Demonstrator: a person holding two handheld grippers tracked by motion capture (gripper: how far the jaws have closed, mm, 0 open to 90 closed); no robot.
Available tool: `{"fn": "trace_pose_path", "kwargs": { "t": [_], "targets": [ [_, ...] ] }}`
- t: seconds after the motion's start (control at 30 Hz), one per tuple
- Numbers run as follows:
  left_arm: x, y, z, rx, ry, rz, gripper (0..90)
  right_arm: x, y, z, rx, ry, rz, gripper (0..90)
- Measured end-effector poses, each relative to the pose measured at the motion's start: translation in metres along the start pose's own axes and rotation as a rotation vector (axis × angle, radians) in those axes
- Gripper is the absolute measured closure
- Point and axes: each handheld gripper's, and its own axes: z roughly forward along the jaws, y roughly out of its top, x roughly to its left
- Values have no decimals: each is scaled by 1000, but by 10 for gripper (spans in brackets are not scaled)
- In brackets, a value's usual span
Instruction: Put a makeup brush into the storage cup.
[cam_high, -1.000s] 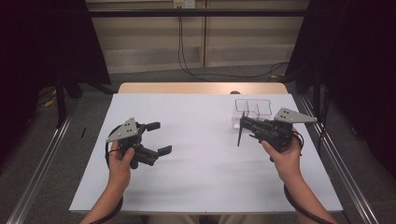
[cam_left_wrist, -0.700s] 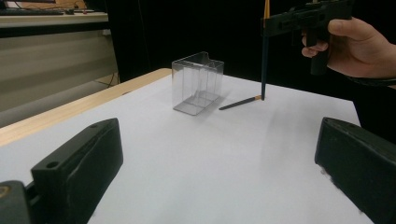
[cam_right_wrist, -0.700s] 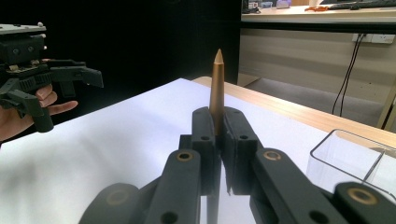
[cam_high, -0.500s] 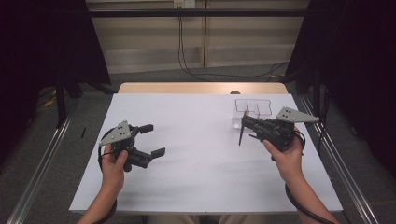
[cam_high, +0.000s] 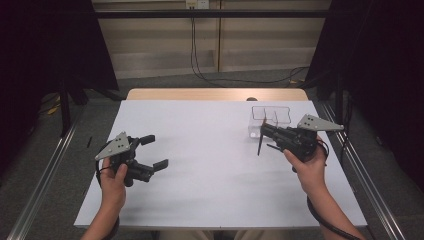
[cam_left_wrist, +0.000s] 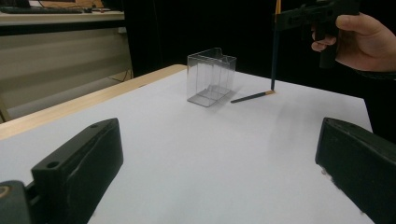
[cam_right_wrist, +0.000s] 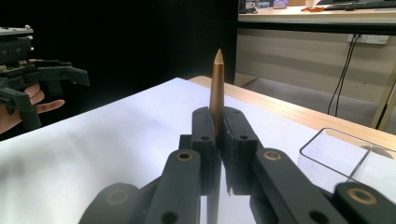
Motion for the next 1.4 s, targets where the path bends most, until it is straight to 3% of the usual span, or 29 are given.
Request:
{"fn": "trace_pose_path", "kwargs": {
  "t": [0.3, 0.93, 1.4],
  "targets": [
    [-2, -2, -3, 7, 6, 25, 8, 0, 1, 2, 6, -5, -9, 839],
    [0, -4, -13, 13, 34, 35, 8, -6, 9, 7, 19, -26, -35, 838],
    [-4, -2, -15, 11, 32, 42, 8, -24, 20, 4, 19, -77, -37, 838]
  ]
}}
